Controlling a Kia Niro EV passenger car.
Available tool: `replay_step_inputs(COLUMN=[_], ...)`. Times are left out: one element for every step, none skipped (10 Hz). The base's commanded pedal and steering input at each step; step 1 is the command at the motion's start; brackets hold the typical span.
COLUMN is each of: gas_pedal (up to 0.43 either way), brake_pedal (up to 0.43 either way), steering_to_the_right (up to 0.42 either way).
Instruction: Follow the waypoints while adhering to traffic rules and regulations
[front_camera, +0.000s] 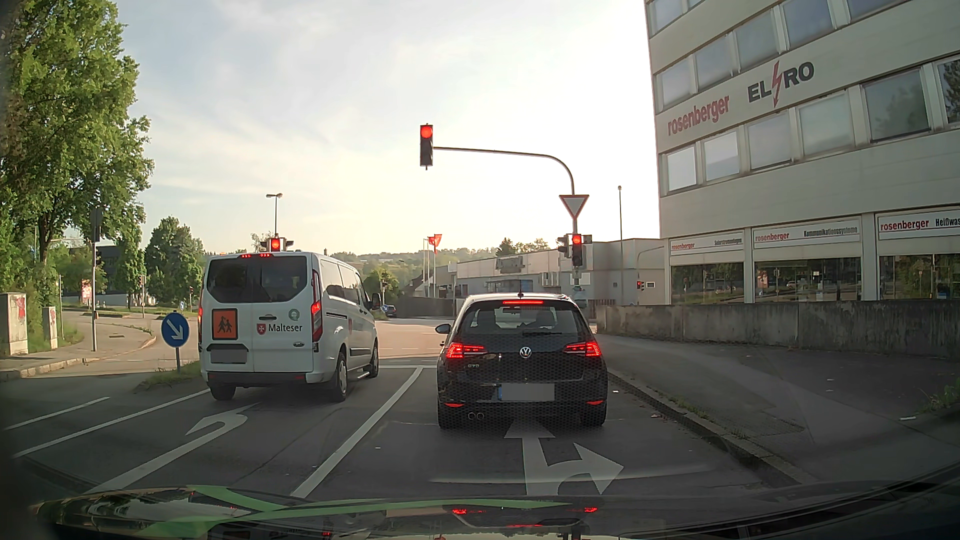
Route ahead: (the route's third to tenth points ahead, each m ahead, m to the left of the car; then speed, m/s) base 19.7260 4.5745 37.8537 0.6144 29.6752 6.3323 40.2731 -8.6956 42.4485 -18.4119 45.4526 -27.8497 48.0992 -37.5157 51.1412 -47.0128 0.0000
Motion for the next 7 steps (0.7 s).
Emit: replay_step_inputs(gas_pedal=[0.000, 0.000, 0.000, 0.000, 0.000, 0.000, 0.000], brake_pedal=[0.549, 0.543, 0.543, 0.543, 0.543, 0.543, 0.543], steering_to_the_right=[-0.021, -0.021, -0.021, -0.021, -0.021, -0.021, -0.021])
